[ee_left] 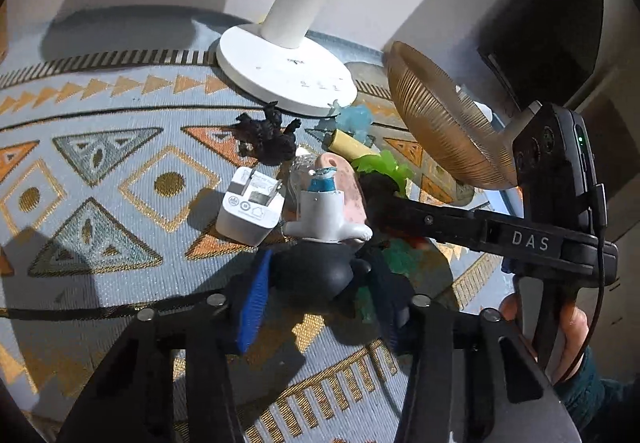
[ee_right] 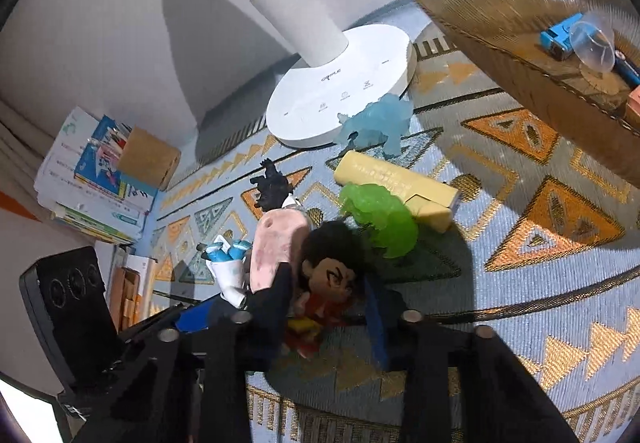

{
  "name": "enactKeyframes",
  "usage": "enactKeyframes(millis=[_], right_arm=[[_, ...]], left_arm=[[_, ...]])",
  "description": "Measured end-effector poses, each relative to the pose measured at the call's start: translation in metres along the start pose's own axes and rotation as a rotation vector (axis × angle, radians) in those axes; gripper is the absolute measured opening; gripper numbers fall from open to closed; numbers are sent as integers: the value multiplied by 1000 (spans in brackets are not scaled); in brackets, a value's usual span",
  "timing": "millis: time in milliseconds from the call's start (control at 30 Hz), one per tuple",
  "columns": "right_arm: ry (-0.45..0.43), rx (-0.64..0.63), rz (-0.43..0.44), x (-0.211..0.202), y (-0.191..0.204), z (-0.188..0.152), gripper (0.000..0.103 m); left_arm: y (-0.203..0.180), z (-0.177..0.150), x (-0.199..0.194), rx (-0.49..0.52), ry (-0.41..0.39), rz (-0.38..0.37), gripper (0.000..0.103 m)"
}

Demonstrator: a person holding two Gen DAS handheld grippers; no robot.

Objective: Organize rigid objects
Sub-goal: 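Grasp the black round figure with the left gripper while the right gripper grasps the red-clothed figurine, then lift both figures and carry them over the golden bowl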

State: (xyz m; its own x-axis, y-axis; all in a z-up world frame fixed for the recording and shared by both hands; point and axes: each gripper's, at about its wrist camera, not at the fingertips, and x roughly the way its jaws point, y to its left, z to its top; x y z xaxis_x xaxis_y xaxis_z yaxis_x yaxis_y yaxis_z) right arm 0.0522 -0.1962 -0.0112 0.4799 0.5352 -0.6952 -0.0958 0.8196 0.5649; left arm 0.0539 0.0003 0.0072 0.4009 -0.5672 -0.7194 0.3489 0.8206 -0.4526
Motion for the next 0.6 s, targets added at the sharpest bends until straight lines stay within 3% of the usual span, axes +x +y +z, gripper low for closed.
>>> enactKeyframes(millis=[167, 300, 433, 533, 600], right_arm=[[-43, -20, 34, -25, -2, -9, 30], [-91, -89, -47, -64, 3, -24, 30], [-77, -236, -257, -97, 6, -53, 30], [-43, -345, -457, -98, 7, -81, 30], [-36, -416, -541, -93, 6, -97, 30]], left_arm=[[-9, -16, -17, 26, -15, 22, 41], [-16, -35, -44, 19, -53, 31, 41], [-18, -63, -69, -11, -71, 68, 41], [-17, -78, -72, -10, -61, 134, 41], [-17, -85, -68, -11, -45, 171, 41]])
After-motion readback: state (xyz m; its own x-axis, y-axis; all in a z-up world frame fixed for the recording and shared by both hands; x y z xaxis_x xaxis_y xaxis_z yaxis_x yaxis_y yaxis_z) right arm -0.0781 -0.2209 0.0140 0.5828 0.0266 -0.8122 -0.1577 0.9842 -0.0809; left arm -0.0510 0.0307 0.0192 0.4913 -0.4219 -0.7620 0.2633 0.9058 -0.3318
